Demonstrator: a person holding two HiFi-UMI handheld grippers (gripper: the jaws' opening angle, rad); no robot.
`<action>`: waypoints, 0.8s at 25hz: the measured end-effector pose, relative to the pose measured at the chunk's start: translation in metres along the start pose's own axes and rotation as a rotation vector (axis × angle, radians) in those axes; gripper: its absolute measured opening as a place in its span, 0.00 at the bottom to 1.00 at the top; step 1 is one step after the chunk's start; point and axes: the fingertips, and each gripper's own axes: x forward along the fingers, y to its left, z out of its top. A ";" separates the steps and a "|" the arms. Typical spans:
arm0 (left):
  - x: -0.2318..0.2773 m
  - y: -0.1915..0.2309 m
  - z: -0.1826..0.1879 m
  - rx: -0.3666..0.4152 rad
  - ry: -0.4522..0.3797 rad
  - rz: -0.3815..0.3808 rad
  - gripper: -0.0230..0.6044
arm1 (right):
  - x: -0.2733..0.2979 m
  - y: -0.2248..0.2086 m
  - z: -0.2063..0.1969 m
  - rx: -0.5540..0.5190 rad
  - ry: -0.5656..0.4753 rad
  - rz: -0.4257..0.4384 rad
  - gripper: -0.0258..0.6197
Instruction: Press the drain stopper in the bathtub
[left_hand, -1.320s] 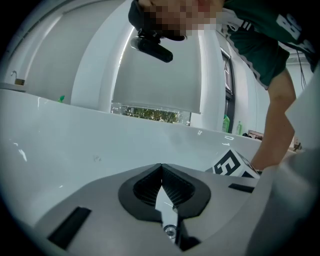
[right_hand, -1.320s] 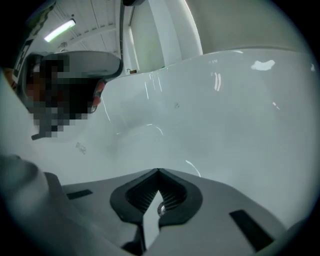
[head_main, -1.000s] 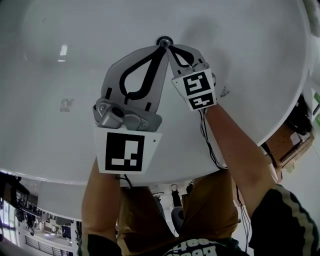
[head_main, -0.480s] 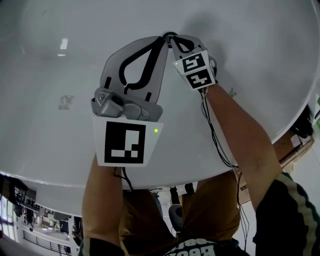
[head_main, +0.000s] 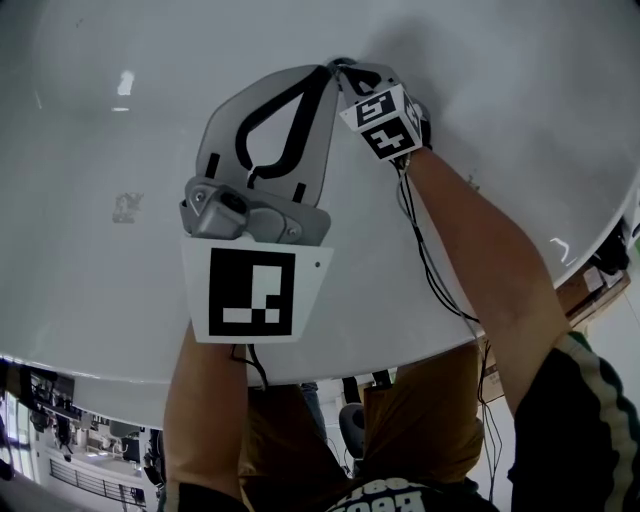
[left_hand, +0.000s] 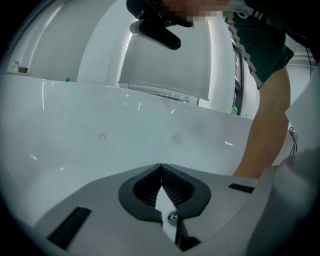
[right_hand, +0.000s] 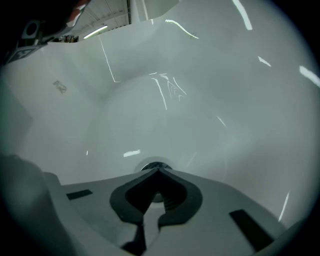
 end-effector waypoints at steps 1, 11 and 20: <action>0.000 0.000 0.000 -0.001 -0.001 0.003 0.04 | 0.003 0.001 0.000 0.000 0.006 0.000 0.06; -0.002 0.001 0.006 -0.007 -0.009 0.008 0.04 | 0.013 0.002 -0.008 -0.024 0.070 -0.026 0.06; -0.001 0.002 0.005 -0.019 -0.002 0.032 0.04 | 0.015 0.005 -0.011 -0.119 0.116 -0.037 0.06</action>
